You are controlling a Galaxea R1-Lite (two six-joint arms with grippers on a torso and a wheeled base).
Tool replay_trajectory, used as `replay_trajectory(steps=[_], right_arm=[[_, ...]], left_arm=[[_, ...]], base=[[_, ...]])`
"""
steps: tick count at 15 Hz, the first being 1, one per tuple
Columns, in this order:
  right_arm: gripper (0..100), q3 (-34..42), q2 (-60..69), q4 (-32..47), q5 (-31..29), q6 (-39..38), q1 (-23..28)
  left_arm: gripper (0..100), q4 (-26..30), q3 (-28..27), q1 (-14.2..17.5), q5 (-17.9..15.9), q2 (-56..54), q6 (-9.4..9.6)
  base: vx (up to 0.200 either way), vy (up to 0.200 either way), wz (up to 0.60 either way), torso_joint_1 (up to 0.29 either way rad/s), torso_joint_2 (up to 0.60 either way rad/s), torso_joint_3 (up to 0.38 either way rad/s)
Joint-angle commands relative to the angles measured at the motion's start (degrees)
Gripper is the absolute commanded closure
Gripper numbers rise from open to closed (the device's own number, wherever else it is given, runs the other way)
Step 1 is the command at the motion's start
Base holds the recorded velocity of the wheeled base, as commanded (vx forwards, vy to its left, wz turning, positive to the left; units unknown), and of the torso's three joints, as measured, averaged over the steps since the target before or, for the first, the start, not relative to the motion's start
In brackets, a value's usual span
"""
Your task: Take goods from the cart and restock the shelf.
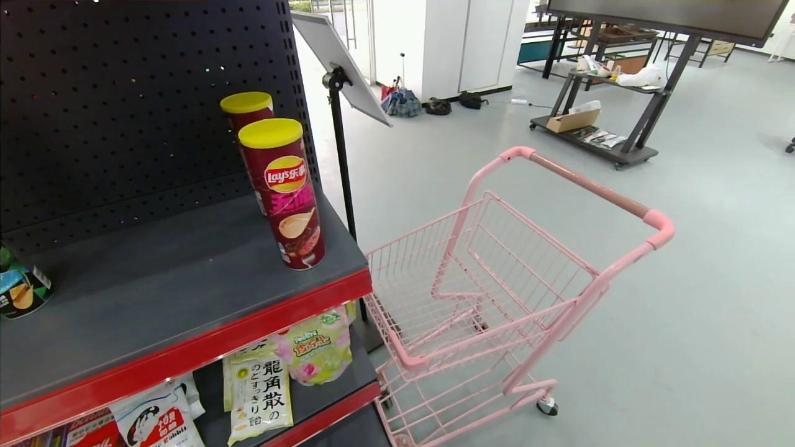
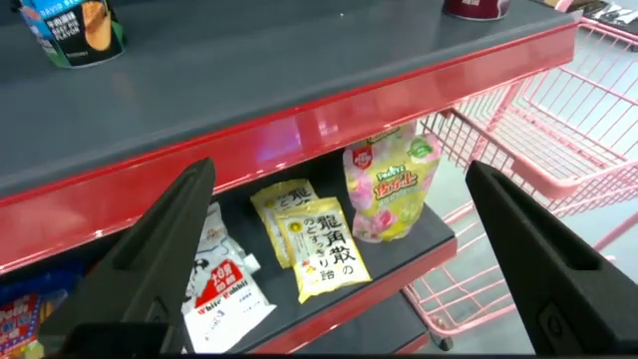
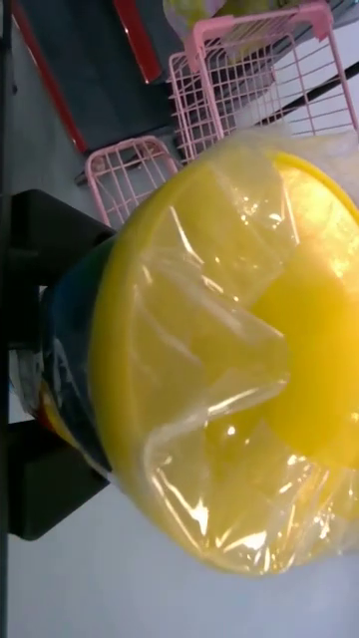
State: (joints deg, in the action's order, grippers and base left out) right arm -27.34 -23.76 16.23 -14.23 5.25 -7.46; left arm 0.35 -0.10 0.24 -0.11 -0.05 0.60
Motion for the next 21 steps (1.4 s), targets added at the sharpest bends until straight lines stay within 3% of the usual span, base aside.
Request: replay_trajectory(steps=[1,10,13,21], right_arm=[[100,0.45,-0.59,-0.14,-0.28,0.02,-0.01],[100,2.47,0.12,-0.76,0.25,0.28,-0.19],[100,3.35,3.28,-1.2,2.98,0.28,-0.98],[100,3.44,5.92,-1.99,13.7,-0.86,-1.77]], left_arm=[[0,0.0,0.01,0.02,0.02,0.05,0.02],[0,0.0,0.01,0.02,-0.07,0.05,0.02],[0,0.0,0.01,0.02,-0.07,0.05,0.28],[0,0.0,0.01,0.02,-0.07,0.05,0.19]], base=[[0.0,0.0,0.6,0.022,-0.06,-0.036],[0.0,0.0,0.6,0.008,0.0,-0.004],[0.0,0.0,0.0,0.0,0.0,0.0],[0.0,0.2,0.0,0.0,0.0,0.002]])
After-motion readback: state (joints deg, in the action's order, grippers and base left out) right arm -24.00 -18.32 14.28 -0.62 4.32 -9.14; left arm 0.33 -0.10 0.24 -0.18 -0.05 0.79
